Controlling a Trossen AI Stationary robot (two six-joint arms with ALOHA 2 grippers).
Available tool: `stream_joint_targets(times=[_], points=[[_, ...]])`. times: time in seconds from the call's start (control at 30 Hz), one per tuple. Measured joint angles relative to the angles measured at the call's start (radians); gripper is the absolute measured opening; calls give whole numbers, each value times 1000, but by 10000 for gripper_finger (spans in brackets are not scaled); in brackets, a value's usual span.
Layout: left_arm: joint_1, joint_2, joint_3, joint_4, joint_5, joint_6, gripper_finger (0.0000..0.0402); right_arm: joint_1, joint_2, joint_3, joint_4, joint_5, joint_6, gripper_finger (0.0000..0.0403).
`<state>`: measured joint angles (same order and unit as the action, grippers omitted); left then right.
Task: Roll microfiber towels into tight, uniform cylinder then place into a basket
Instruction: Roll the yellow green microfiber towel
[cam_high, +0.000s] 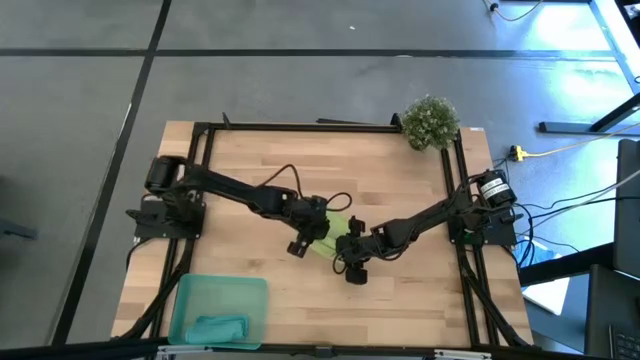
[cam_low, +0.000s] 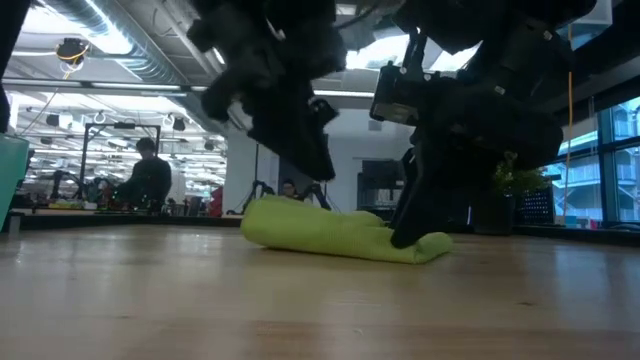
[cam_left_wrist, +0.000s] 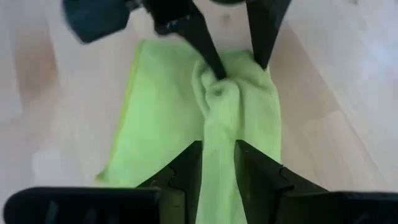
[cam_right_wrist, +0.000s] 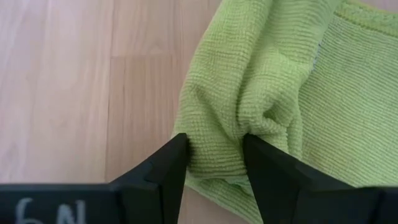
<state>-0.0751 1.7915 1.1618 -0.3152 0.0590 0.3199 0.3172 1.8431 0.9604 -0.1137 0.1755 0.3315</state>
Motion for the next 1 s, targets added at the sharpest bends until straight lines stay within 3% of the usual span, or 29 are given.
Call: stream_joint_targets(times=[0.27, 0.47, 1.0], points=[[-85, -33, 0, -201, -82, 6, 89, 0, 0, 0, 1, -1, 4, 162], [-165, 9, -23, -150, -251, 23, 89, 0, 0, -2, 7, -1, 4, 162], [-175, 116, -44, -84, -290, -52, 89, 0, 0, -2, 12, -11, 5, 162]])
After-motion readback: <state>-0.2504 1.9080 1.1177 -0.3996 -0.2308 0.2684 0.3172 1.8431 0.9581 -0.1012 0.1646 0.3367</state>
